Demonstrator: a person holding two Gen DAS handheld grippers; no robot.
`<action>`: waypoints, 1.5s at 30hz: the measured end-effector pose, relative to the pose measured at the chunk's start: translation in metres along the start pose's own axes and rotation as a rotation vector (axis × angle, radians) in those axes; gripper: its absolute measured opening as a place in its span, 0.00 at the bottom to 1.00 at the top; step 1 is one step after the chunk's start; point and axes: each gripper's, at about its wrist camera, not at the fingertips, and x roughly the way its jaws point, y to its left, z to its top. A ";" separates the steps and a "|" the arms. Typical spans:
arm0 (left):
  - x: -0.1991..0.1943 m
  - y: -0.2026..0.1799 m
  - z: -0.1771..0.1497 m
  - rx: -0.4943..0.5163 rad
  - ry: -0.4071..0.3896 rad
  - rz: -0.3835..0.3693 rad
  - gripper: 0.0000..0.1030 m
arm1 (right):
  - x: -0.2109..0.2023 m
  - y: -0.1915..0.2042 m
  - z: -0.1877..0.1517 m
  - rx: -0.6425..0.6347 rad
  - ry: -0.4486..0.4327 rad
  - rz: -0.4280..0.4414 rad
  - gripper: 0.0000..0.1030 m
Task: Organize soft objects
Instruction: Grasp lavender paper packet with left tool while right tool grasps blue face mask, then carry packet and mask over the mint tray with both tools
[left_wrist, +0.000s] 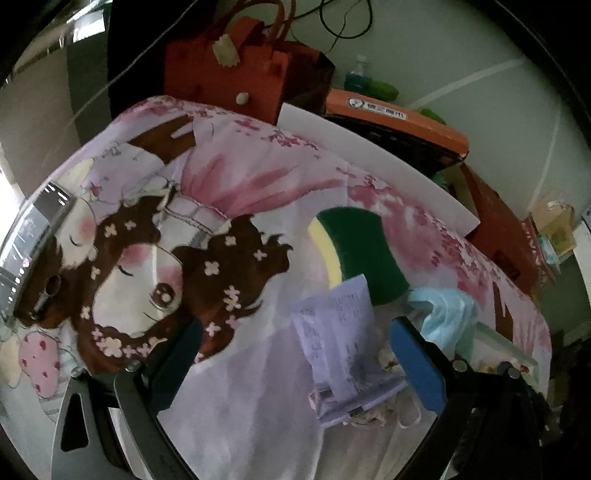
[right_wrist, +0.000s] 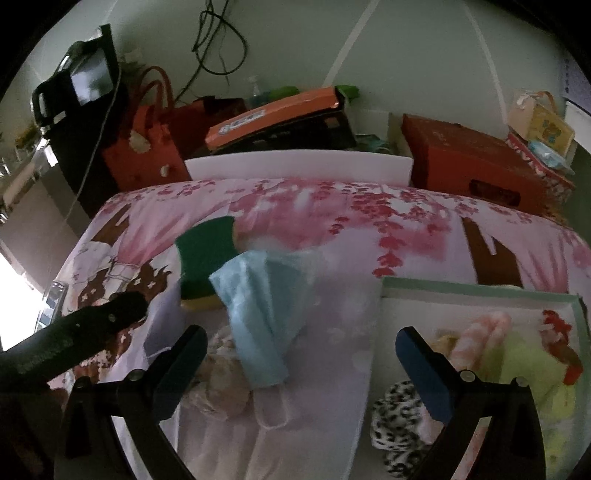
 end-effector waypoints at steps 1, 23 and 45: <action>0.002 0.000 -0.001 -0.004 0.005 -0.010 0.98 | 0.003 0.002 -0.002 -0.005 0.002 0.009 1.00; 0.026 -0.007 -0.014 -0.038 0.078 -0.041 0.97 | 0.034 0.005 -0.017 -0.005 0.020 0.088 0.56; 0.035 -0.019 -0.020 -0.018 0.087 -0.077 0.42 | 0.035 -0.005 -0.020 0.074 0.045 0.140 0.16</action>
